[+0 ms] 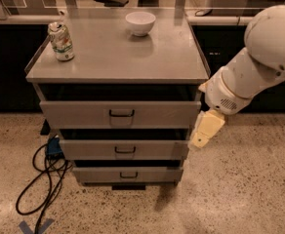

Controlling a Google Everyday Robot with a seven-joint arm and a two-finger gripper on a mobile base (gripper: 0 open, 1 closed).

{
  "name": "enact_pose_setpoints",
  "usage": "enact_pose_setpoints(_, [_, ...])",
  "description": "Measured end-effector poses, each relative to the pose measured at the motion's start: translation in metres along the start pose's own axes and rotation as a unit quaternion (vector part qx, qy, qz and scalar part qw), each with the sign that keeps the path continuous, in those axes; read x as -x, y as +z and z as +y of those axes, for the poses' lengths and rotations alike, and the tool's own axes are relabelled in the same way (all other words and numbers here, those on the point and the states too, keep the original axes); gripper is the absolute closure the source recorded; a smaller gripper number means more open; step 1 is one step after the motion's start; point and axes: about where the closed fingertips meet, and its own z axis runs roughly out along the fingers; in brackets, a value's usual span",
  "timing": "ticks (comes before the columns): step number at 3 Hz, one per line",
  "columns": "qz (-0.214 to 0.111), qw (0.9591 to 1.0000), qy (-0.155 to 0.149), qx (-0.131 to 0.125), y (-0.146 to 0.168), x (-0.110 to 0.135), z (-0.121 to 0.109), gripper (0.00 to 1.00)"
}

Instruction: Open top drawer

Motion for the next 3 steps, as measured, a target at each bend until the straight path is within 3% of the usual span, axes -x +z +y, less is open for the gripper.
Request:
enact_pose_setpoints(2, [-0.045, 0.9989, 0.013, 0.003, 0.031, 0.026, -0.027, 0.0])
enact_pose_setpoints(3, [-0.045, 0.9989, 0.013, 0.003, 0.031, 0.025, -0.027, 0.0])
